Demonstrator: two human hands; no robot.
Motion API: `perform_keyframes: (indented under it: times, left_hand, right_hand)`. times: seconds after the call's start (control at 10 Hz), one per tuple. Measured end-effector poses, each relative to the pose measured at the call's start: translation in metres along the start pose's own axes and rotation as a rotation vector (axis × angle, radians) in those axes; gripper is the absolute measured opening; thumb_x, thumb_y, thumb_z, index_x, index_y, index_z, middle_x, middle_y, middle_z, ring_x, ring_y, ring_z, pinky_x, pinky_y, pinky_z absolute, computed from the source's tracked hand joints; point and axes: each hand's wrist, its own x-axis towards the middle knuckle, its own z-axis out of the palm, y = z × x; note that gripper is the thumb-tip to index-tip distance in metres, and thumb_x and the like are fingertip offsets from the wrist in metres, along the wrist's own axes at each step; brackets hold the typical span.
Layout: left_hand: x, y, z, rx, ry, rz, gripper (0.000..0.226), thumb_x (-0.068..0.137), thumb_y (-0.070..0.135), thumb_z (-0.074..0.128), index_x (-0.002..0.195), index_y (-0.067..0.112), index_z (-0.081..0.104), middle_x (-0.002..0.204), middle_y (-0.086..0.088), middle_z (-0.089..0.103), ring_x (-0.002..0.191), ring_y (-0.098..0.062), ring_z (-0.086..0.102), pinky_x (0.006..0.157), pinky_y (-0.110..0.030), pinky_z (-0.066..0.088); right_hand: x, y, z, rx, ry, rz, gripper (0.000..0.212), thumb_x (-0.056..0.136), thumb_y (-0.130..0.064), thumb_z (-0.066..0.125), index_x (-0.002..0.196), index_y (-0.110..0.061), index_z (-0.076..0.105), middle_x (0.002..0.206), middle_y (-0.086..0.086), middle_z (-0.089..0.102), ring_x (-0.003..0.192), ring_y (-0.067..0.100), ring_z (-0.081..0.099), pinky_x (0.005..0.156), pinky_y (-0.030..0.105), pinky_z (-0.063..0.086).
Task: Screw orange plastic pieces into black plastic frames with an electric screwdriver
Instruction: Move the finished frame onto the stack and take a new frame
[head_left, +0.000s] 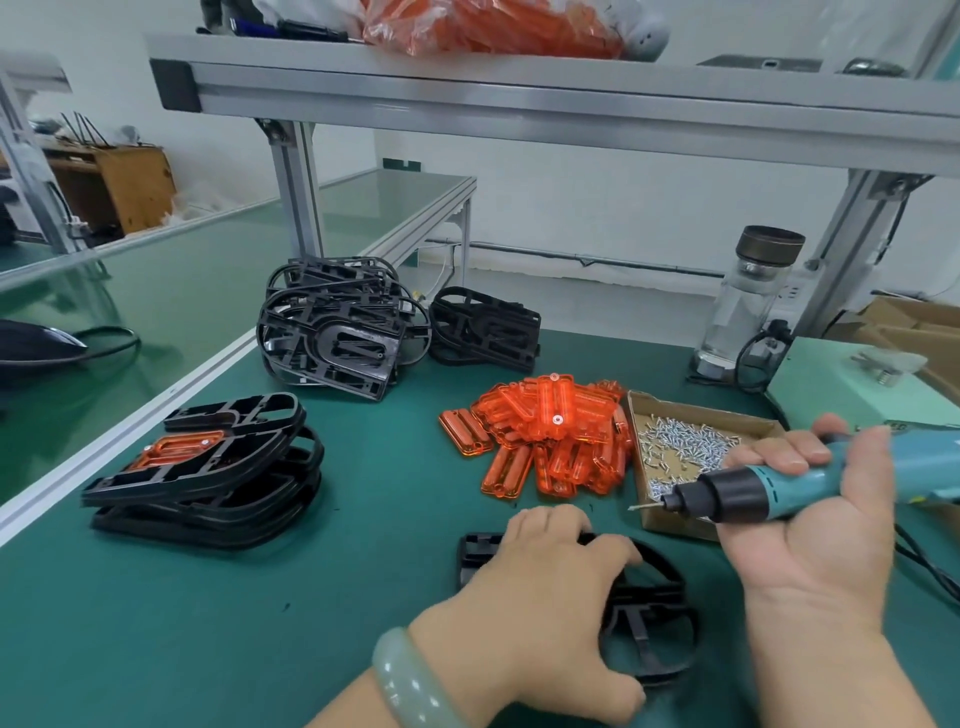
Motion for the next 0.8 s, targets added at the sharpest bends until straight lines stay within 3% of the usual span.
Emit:
perform_keyframes:
  times: [0.2,0.4,0.5,0.6,0.7,0.8]
  left_hand:
    - [-0.03,-0.042,-0.031,0.033,0.029,-0.091,0.084,0.066,0.046,0.071,0.137,0.046,0.026,0.129,0.012,0.028,0.125,-0.014,0.029,0.11,-0.029,0.024]
    - [-0.077,-0.065,-0.044,-0.015,-0.039,-0.172,0.074,0.056,0.055,0.061,0.121,0.07,0.026,0.126,0.024,0.025,0.121,-0.002,0.036,0.104,-0.027,0.037]
    - [-0.099,-0.075,-0.047,-0.002,-0.044,-0.233,0.072,0.055,0.056,0.057,0.114,0.079,0.023,0.13,0.026,0.022,0.125,-0.002,0.034,0.106,-0.024,0.034]
    - [-0.115,-0.082,-0.045,0.011,-0.043,-0.338,0.075,0.057,0.054,0.057,0.114,0.08,0.017,0.146,0.024,0.009,0.14,-0.009,0.019,0.113,-0.03,0.026]
    - [-0.112,-0.078,-0.039,0.078,0.012,-0.35,0.087,0.055,0.066,0.056,0.131,0.062,0.015,0.155,0.019,-0.007,0.144,-0.008,-0.006,0.118,-0.033,0.011]
    - [-0.101,-0.066,-0.033,0.114,0.072,-0.292,0.086,0.066,0.072,0.054,0.14,0.051,0.016,0.156,0.019,-0.003,0.143,-0.003,-0.008,0.118,-0.028,0.007]
  right_hand:
    - [-0.116,0.126,0.045,0.14,-0.089,0.004,0.017,0.091,-0.043,0.052,0.085,-0.027,0.051,0.061,-0.014,0.042,0.052,0.0,0.041,0.058,0.016,0.042]
    - [-0.114,0.116,0.044,0.066,-0.171,0.106,0.017,0.087,-0.043,0.055,0.087,-0.027,0.052,0.061,-0.014,0.043,0.051,0.0,0.042,0.057,0.015,0.044]
    - [-0.117,0.125,0.041,0.053,-0.17,0.104,0.017,0.084,-0.043,0.056,0.086,-0.027,0.052,0.061,-0.014,0.043,0.051,0.0,0.042,0.057,0.015,0.044]
    - [-0.117,0.128,0.043,0.041,-0.179,0.095,0.017,0.083,-0.043,0.057,0.087,-0.027,0.051,0.061,-0.014,0.042,0.051,0.001,0.041,0.058,0.015,0.043]
    - [-0.117,0.131,0.041,0.02,-0.171,0.093,0.018,0.082,-0.042,0.058,0.087,-0.027,0.051,0.061,-0.014,0.042,0.051,0.001,0.041,0.058,0.015,0.043]
    - [-0.117,0.132,0.04,0.03,-0.171,0.104,0.018,0.083,-0.043,0.058,0.087,-0.027,0.05,0.061,-0.014,0.042,0.051,0.001,0.042,0.057,0.015,0.043]
